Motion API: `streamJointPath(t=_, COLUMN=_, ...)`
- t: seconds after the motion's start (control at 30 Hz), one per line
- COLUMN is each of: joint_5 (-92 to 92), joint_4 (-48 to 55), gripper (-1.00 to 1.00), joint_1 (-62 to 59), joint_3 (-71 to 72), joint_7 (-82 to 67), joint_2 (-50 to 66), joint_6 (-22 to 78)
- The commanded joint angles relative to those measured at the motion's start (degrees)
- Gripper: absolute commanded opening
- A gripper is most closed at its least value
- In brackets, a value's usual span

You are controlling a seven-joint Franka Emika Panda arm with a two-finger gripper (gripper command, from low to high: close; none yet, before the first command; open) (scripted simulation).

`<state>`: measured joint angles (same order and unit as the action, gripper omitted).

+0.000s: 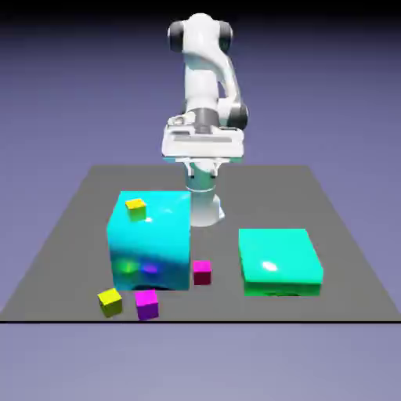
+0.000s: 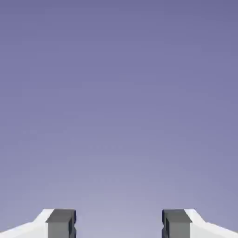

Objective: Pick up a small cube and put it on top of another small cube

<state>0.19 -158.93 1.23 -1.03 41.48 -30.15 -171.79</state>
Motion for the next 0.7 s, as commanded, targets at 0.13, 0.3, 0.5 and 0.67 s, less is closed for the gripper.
streamJointPath(t=0.13, joint_5=0.8, joint_4=8.61, gripper=0.0, joint_1=2.25, joint_3=-4.28, joint_7=-4.04, joint_2=10.39, joint_6=9.21)
streamJointPath(t=0.3, joint_5=1.6, joint_4=17.21, gripper=0.0, joint_1=4.49, joint_3=-8.55, joint_7=-8.07, joint_2=20.77, joint_6=18.41)
streamJointPath(t=0.5, joint_5=2.56, joint_4=27.53, gripper=0.0, joint_1=7.19, joint_3=-13.68, joint_7=-12.91, joint_2=33.23, joint_6=29.46)
streamJointPath(t=0.67, joint_5=3.35, joint_4=36.14, gripper=0.0, joint_1=9.43, joint_3=-17.95, joint_7=-16.95, joint_2=43.61, joint_6=38.66)
